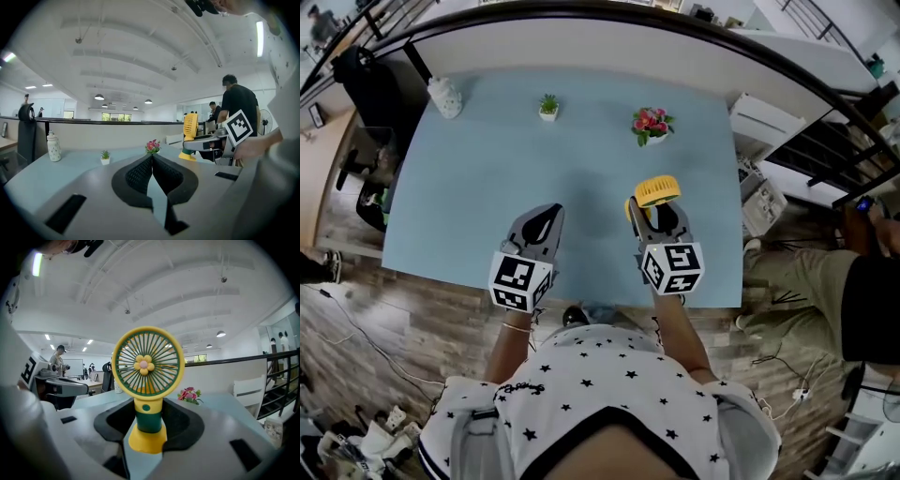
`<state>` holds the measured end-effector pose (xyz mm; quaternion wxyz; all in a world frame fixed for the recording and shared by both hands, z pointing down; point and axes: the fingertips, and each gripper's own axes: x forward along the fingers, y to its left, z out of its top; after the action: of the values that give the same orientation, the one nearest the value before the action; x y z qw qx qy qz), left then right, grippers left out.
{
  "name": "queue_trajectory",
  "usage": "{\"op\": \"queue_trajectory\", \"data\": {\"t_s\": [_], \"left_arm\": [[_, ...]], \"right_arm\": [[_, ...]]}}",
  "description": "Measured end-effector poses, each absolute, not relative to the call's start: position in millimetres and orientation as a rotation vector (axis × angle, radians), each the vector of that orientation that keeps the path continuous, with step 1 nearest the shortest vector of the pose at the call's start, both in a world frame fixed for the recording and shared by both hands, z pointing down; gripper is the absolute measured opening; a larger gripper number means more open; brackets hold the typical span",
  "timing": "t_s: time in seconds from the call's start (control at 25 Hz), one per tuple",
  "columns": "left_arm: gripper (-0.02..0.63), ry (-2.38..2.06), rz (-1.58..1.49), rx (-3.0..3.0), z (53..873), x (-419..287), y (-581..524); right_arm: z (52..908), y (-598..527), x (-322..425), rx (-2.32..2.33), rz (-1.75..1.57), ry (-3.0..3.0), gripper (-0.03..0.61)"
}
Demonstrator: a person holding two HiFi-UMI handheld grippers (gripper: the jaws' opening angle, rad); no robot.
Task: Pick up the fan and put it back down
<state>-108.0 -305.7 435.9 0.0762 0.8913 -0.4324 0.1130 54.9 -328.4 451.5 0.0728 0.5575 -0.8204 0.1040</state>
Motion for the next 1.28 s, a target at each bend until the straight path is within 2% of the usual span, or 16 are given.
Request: {"op": "queue_trajectory", "data": {"t_s": [1.28], "left_arm": [[0.028,-1.479,0.463,2.506,450.6,-156.0,-326.2]], "right_arm": [[562.6,-379.2,26.7,1.506,0.409,-2.365,0.173]]}}
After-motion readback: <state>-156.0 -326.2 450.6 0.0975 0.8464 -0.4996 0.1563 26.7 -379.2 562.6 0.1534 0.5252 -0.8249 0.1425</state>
